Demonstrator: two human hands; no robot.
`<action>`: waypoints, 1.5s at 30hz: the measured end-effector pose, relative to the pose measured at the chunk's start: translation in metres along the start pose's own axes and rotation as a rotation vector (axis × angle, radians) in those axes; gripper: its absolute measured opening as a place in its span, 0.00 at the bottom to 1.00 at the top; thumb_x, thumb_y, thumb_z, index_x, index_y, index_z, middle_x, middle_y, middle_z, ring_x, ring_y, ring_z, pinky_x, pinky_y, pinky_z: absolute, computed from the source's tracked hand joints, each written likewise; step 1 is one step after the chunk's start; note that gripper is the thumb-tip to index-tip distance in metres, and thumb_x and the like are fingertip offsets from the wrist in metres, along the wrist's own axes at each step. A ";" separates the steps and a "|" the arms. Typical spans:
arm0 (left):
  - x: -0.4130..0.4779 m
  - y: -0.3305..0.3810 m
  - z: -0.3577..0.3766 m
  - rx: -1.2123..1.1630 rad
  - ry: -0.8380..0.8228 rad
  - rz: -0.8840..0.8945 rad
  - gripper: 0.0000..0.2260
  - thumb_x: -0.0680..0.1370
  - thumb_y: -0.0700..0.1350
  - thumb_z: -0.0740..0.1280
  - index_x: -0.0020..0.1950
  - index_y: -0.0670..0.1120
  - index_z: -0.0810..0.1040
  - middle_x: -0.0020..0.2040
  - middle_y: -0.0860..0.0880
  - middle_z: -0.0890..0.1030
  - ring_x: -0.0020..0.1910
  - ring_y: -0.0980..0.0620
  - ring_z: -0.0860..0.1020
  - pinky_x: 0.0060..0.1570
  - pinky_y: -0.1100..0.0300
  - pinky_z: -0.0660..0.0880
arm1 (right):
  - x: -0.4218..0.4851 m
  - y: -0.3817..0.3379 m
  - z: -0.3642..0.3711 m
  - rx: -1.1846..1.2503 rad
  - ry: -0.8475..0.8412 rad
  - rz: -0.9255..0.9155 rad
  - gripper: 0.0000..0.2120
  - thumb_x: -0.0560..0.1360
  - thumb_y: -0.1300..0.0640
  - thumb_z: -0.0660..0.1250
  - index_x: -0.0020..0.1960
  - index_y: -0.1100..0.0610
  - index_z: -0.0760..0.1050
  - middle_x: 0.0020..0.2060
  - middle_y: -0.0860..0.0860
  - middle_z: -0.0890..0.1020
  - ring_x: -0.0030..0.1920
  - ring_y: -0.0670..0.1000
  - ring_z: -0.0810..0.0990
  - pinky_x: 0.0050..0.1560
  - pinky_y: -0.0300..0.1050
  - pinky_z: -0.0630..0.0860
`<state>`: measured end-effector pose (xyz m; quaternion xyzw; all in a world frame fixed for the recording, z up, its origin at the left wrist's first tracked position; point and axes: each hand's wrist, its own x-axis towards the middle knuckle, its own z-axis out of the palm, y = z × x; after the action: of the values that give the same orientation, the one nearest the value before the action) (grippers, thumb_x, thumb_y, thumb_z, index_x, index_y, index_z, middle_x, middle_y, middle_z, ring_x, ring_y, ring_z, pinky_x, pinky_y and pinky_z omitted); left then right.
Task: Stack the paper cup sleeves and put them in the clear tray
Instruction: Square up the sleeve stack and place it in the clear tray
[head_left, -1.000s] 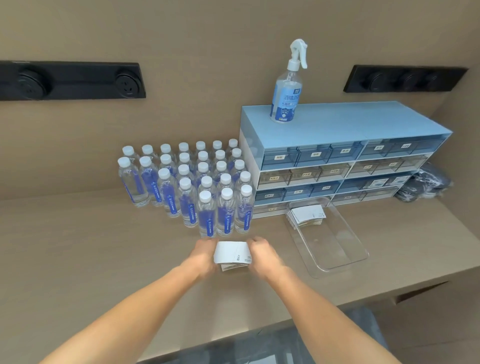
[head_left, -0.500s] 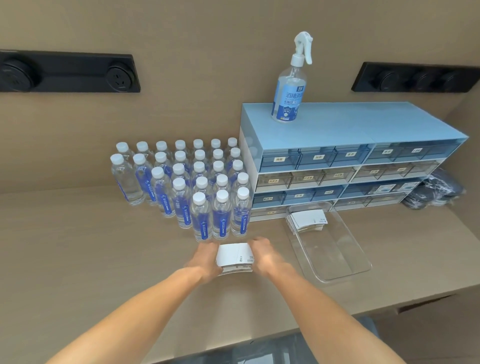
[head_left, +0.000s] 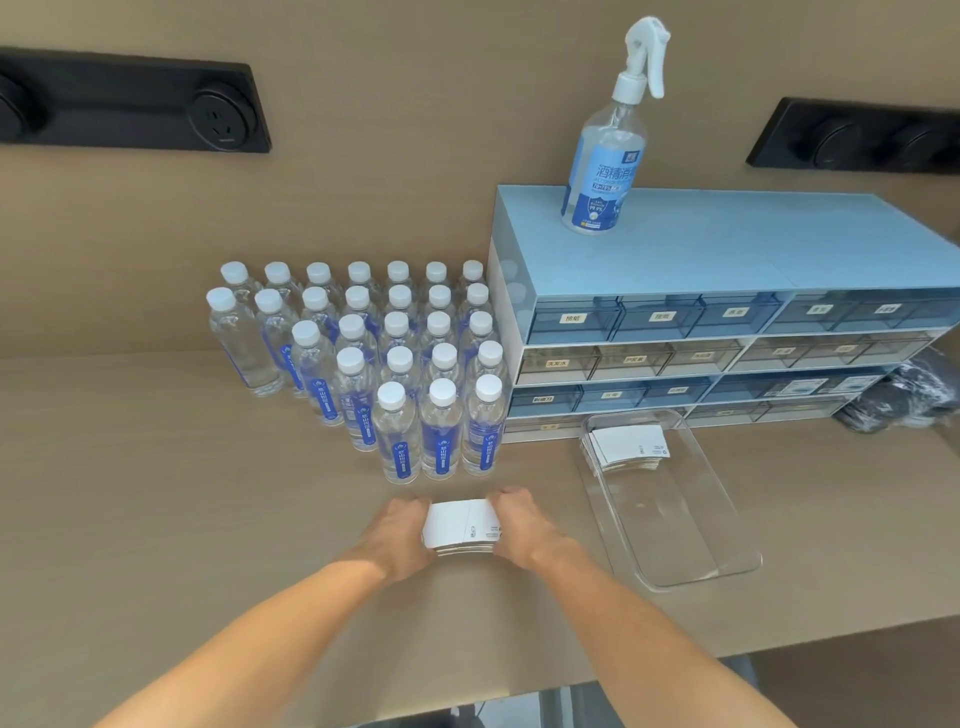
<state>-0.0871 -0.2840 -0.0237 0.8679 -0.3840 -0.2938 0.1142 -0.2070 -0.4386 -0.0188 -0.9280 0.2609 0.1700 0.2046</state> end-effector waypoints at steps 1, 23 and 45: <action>0.001 -0.001 0.001 -0.005 -0.003 -0.002 0.16 0.71 0.48 0.71 0.57 0.46 0.75 0.57 0.45 0.78 0.58 0.45 0.76 0.54 0.56 0.76 | 0.001 0.000 0.001 -0.001 -0.003 0.002 0.16 0.73 0.62 0.70 0.59 0.59 0.74 0.60 0.55 0.74 0.59 0.59 0.77 0.59 0.52 0.77; 0.016 -0.009 0.014 -0.025 -0.010 -0.022 0.23 0.68 0.45 0.79 0.59 0.47 0.74 0.58 0.45 0.76 0.61 0.44 0.74 0.53 0.59 0.69 | -0.002 -0.003 0.007 0.008 -0.056 0.073 0.25 0.62 0.66 0.79 0.54 0.56 0.72 0.51 0.54 0.82 0.51 0.60 0.82 0.47 0.46 0.78; -0.004 0.005 0.002 -0.129 -0.067 -0.098 0.32 0.64 0.47 0.81 0.62 0.47 0.69 0.61 0.48 0.72 0.60 0.47 0.73 0.56 0.57 0.73 | -0.007 -0.009 0.000 0.100 -0.112 0.075 0.46 0.62 0.60 0.81 0.73 0.57 0.60 0.68 0.54 0.69 0.67 0.57 0.72 0.64 0.49 0.74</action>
<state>-0.0933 -0.2846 -0.0213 0.8661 -0.3251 -0.3519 0.1426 -0.2079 -0.4285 -0.0134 -0.8952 0.2917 0.2163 0.2583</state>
